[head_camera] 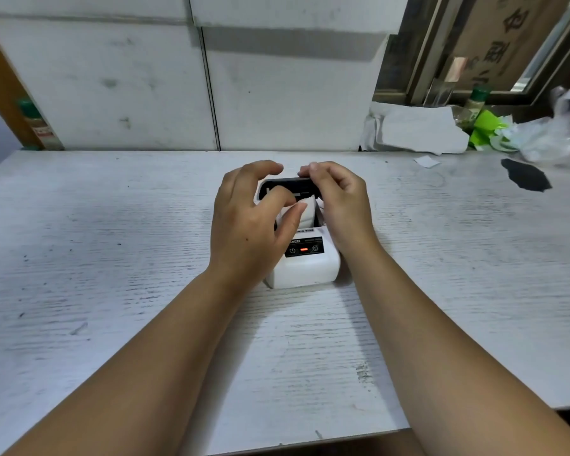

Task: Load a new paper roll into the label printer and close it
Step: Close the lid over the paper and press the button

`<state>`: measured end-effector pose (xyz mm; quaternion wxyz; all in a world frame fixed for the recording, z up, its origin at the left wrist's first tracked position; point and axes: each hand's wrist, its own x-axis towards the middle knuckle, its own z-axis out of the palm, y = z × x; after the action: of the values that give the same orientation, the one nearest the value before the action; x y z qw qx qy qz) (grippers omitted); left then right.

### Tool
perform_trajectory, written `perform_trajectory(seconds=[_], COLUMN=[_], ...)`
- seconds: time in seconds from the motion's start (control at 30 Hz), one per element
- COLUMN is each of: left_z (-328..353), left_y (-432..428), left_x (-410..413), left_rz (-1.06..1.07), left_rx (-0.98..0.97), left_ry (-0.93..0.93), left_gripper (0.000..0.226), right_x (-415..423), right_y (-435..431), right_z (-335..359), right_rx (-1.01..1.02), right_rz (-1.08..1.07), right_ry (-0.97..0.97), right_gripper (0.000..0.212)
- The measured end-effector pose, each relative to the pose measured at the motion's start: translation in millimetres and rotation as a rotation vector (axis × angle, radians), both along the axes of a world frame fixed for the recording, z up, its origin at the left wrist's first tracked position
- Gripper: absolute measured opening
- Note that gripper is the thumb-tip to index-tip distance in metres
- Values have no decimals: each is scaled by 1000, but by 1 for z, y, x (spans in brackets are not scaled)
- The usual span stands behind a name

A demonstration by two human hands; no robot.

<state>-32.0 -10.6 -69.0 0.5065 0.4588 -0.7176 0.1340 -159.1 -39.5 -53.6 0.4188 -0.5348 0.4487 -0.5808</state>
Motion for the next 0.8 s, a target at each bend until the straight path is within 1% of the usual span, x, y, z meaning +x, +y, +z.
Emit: perform_trajectory(seconds=[0.13,0.27,0.4,0.5,0.63,0.8], left_z=[0,2,2,2,4,10], left_y=[0,0,3,5,6,11], left_x=[-1,1,2,1,0,-1], left_rz=[-3,-53,-82,-93,-95,-97], left_rx=[4,29,92,142,173,205], left_ry=[-30,-87,-116,-97,-81,19], left_gripper=[16,12,15,18,19,29], right_x=[-2,-5,-8,-11,-15,-17], right_y=[-1,1,1,-1,-1,2], right_z=[1,0,2,1,1,1], right_rx=[32,84,117,176,245,271], right_rz=[75,173,242,276,325,378], right_ry=[-17,8,60,46,-27,-76], right_gripper=[28,34,35,33,28,26])
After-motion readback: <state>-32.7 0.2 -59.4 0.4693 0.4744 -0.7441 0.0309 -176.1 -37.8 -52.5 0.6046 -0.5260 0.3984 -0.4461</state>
